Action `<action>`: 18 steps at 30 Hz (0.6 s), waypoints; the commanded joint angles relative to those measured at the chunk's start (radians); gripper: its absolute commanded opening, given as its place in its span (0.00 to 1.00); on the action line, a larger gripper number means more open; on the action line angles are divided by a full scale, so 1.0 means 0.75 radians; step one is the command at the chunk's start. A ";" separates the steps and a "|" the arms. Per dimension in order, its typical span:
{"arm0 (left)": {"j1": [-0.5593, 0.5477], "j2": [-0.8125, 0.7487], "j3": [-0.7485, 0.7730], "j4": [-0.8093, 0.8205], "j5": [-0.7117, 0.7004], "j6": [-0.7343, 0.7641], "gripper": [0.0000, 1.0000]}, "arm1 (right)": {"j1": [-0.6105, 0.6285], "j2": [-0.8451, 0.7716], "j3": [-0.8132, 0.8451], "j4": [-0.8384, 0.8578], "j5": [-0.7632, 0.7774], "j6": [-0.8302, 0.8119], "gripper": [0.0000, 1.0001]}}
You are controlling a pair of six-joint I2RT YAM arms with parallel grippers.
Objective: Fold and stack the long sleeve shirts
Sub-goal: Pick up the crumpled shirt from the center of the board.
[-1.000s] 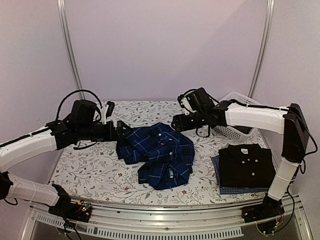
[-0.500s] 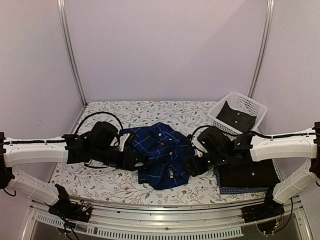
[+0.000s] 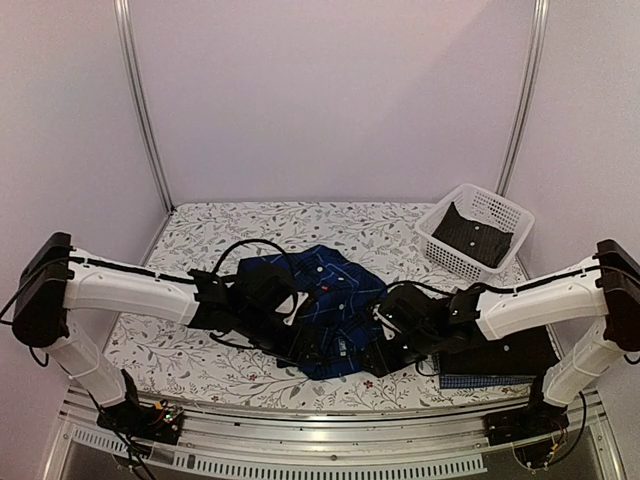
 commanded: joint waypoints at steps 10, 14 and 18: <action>-0.062 0.332 0.183 -0.185 -0.160 0.091 0.65 | 0.005 0.139 0.194 -0.072 0.142 0.080 0.14; -0.062 0.343 0.213 -0.237 -0.242 0.089 0.37 | 0.005 0.137 0.276 -0.086 0.169 0.064 0.02; -0.061 0.284 0.234 -0.245 -0.275 0.084 0.08 | -0.001 0.140 0.354 -0.094 0.188 0.027 0.00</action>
